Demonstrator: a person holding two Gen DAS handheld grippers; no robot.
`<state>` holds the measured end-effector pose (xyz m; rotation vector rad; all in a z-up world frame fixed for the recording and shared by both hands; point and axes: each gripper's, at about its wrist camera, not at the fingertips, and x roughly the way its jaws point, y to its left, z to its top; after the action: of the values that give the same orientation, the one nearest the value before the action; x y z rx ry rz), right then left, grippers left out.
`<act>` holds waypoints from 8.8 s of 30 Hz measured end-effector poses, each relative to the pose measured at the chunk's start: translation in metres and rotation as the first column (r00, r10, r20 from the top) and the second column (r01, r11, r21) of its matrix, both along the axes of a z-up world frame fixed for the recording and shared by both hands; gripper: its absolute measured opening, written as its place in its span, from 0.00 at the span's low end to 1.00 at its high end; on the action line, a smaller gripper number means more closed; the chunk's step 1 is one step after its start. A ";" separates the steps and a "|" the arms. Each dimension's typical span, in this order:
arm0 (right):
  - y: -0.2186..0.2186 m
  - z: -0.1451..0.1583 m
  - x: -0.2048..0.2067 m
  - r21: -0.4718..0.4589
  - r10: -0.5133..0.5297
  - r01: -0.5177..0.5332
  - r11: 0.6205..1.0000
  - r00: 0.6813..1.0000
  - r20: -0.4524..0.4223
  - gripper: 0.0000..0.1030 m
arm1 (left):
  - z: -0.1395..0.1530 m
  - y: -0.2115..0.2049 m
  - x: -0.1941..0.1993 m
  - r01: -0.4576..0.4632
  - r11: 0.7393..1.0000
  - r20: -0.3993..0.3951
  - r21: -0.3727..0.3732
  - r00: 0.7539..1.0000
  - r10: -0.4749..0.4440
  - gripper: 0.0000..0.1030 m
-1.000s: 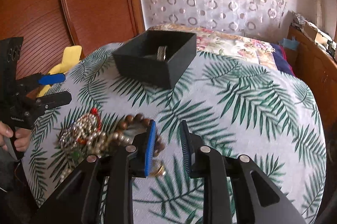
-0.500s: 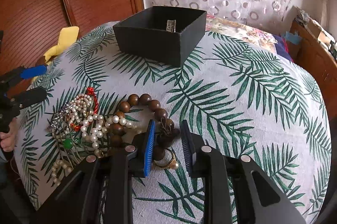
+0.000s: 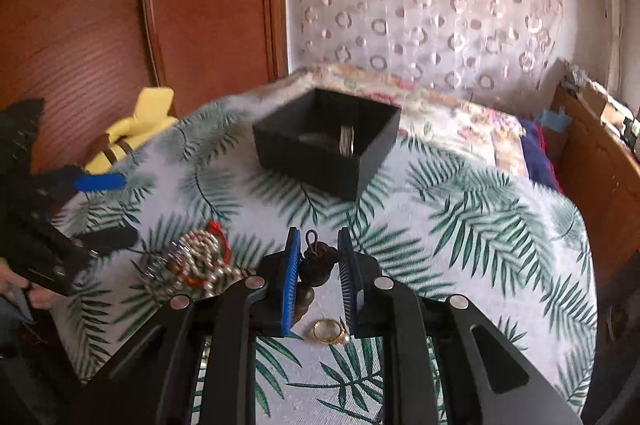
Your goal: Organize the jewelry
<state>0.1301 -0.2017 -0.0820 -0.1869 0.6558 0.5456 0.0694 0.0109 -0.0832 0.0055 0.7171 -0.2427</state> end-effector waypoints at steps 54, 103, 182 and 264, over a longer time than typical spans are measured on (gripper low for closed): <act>-0.044 -0.004 -0.043 0.031 -0.093 0.093 0.995 0.996 0.002 0.20 | -0.030 -0.077 -0.044 0.272 0.962 -0.128 0.025 0.955 -0.267 0.19; -0.003 0.100 0.022 0.056 -0.030 0.020 0.998 0.982 0.184 0.20 | 0.170 -0.057 0.064 0.172 0.985 0.276 0.027 0.945 -0.172 0.06; 0.036 0.018 0.127 0.000 -0.075 0.075 0.997 0.997 -0.029 0.40 | 0.055 -0.016 0.102 0.034 0.999 0.146 0.043 0.988 -0.040 0.93; -0.024 -0.063 -0.057 -0.047 -0.038 0.031 0.998 0.987 -0.157 0.25 | -0.008 -0.006 0.011 0.102 0.992 -0.070 0.071 0.993 -0.097 0.19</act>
<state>0.0731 -0.2257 -0.1446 -0.1745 0.8244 0.5160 0.0804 0.0053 -0.0912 0.1050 0.7925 -0.3121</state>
